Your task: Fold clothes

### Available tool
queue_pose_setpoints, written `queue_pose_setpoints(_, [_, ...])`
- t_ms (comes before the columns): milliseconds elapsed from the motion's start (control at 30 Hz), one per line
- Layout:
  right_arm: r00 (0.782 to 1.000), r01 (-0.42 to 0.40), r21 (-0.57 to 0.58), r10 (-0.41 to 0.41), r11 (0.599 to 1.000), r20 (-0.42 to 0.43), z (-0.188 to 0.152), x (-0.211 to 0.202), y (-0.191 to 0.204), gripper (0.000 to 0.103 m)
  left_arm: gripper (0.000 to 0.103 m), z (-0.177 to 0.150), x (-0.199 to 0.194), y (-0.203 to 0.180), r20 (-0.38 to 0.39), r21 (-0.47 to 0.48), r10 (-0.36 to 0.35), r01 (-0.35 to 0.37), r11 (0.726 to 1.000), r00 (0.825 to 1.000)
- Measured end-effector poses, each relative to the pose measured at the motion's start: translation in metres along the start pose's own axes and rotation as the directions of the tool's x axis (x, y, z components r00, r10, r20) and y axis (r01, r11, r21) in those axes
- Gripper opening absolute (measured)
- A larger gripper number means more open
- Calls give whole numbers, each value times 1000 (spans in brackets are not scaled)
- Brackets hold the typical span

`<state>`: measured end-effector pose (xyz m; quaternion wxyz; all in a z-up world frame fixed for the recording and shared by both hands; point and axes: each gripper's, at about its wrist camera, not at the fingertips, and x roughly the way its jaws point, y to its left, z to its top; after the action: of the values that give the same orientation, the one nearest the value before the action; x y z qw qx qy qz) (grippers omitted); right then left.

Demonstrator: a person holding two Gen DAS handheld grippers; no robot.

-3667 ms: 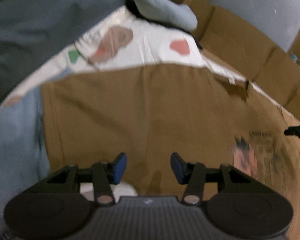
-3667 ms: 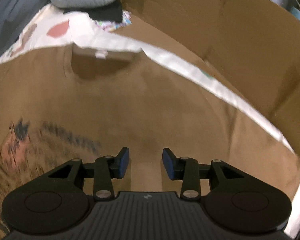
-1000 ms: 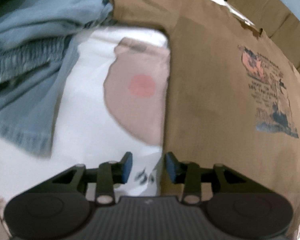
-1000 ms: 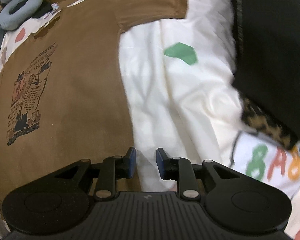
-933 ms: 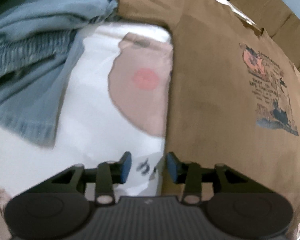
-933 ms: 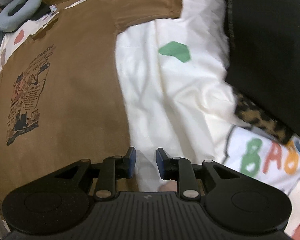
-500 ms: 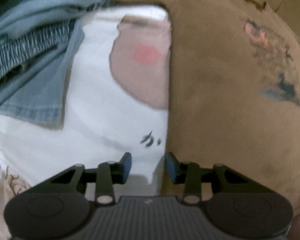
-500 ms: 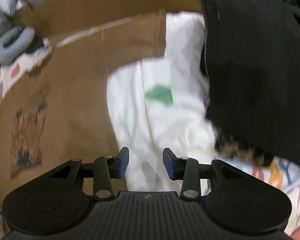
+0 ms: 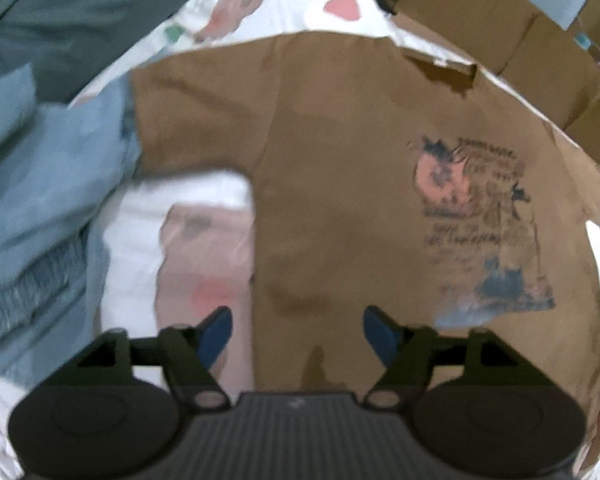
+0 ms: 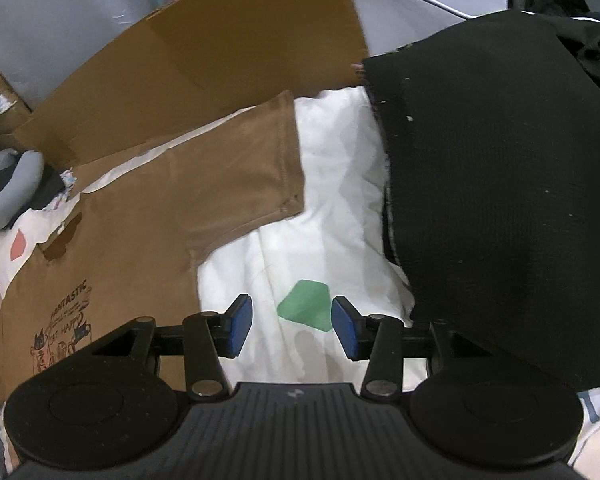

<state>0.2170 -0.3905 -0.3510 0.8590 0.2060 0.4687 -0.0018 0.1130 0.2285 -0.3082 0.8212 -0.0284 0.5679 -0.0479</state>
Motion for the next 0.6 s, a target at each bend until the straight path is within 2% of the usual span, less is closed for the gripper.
queue_pose_setpoints(133, [999,-32,-9,32,999,4,1,-4,3,69,85,21,-2,-21,15,35,-25,25,999,1000])
queue_pose_setpoints(300, [997,-71,-19,71,997,-5,4,-3,9,82,85,49,10,-46,13,50,-86,85,995,996])
queue_pose_setpoints(600, [995,-99,11,100,995,-14,11,7,14,84,86,127,12,-117,27,154,-181,174,973,983])
